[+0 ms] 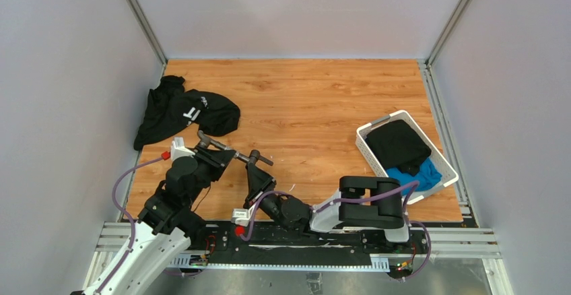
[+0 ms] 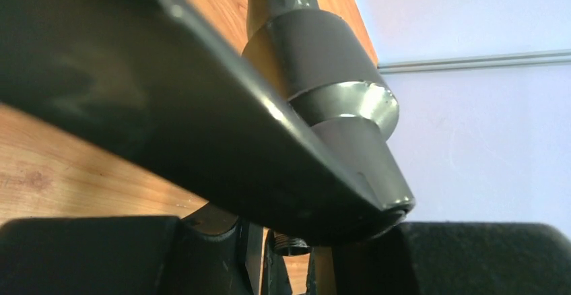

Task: Install the water faucets
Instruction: Screw the water faucet onto the adaptor.

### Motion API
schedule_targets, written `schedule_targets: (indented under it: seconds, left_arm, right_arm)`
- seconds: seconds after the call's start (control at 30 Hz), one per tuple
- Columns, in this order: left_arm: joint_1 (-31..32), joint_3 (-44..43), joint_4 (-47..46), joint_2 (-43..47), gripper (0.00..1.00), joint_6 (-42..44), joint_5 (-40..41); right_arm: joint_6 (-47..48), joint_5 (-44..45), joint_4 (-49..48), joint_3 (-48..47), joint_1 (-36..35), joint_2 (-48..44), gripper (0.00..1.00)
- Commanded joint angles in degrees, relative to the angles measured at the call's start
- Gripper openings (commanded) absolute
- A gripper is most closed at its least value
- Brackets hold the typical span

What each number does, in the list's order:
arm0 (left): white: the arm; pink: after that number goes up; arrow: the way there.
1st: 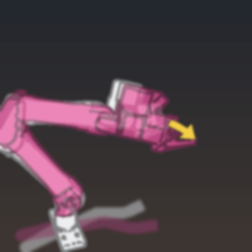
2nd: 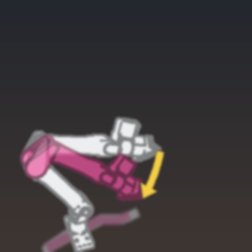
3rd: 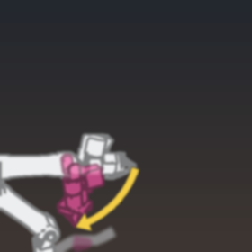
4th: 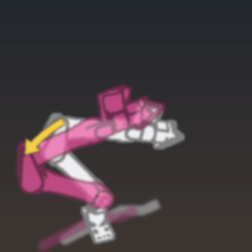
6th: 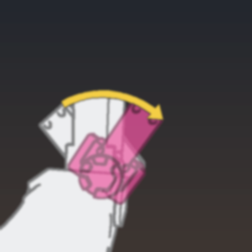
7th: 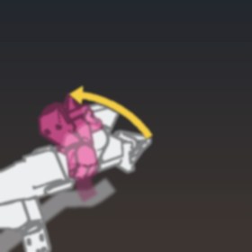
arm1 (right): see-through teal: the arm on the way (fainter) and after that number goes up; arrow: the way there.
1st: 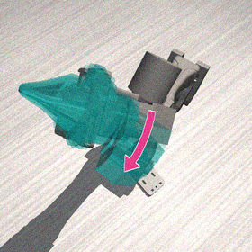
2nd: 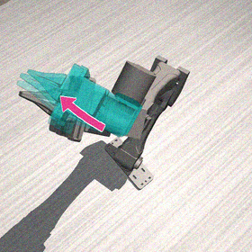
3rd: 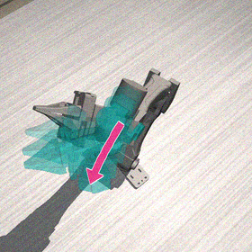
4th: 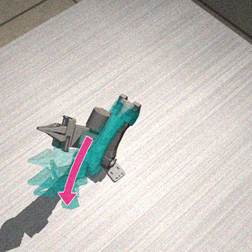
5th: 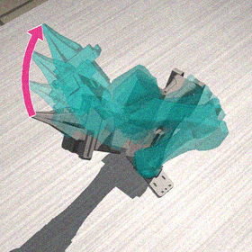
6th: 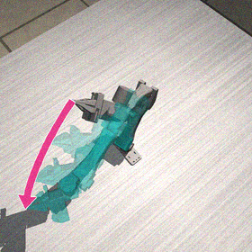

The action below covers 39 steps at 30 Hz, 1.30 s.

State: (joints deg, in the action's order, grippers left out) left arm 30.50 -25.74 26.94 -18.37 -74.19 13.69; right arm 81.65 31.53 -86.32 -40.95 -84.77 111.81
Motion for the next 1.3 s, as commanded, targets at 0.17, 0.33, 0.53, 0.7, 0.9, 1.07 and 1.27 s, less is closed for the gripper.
schedule_targets:
  seconds: [0.17,0.33,0.53,0.7,0.9,1.07,1.27]
  left_arm:
    - [0.2,-2.0,-6.2,0.7,0.0,-0.2,-1.1]
    - [0.2,-1.4,-6.8,1.0,0.0,0.0,-1.6]
    - [0.1,-1.0,-7.8,1.0,0.0,-0.1,-2.4]
    - [0.2,-1.1,-7.8,1.8,0.0,0.2,-2.0]
    - [0.1,-0.6,-8.4,3.1,0.0,0.5,-1.6]
    - [0.2,-0.5,-9.3,3.9,0.0,1.2,-1.4]
    - [0.2,-0.6,-9.6,4.7,0.0,1.8,-1.4]
  right_arm:
    - [-35.6,-6.3,17.1,1.4,1.5,-15.5,0.0]
    - [-60.1,-20.9,31.2,1.4,6.1,-26.9,0.0]
    - [-80.0,-37.5,40.9,-1.4,12.6,-32.6,0.0]
    - [-90.8,-44.9,41.2,-1.8,16.6,-33.1,0.0]
    - [-98.8,-47.6,44.6,-3.1,19.7,-31.6,0.2]
    - [-118.3,-55.0,41.3,-3.9,27.4,-26.3,0.08]
    - [-136.9,-62.6,31.2,-3.3,32.4,-18.3,0.45]
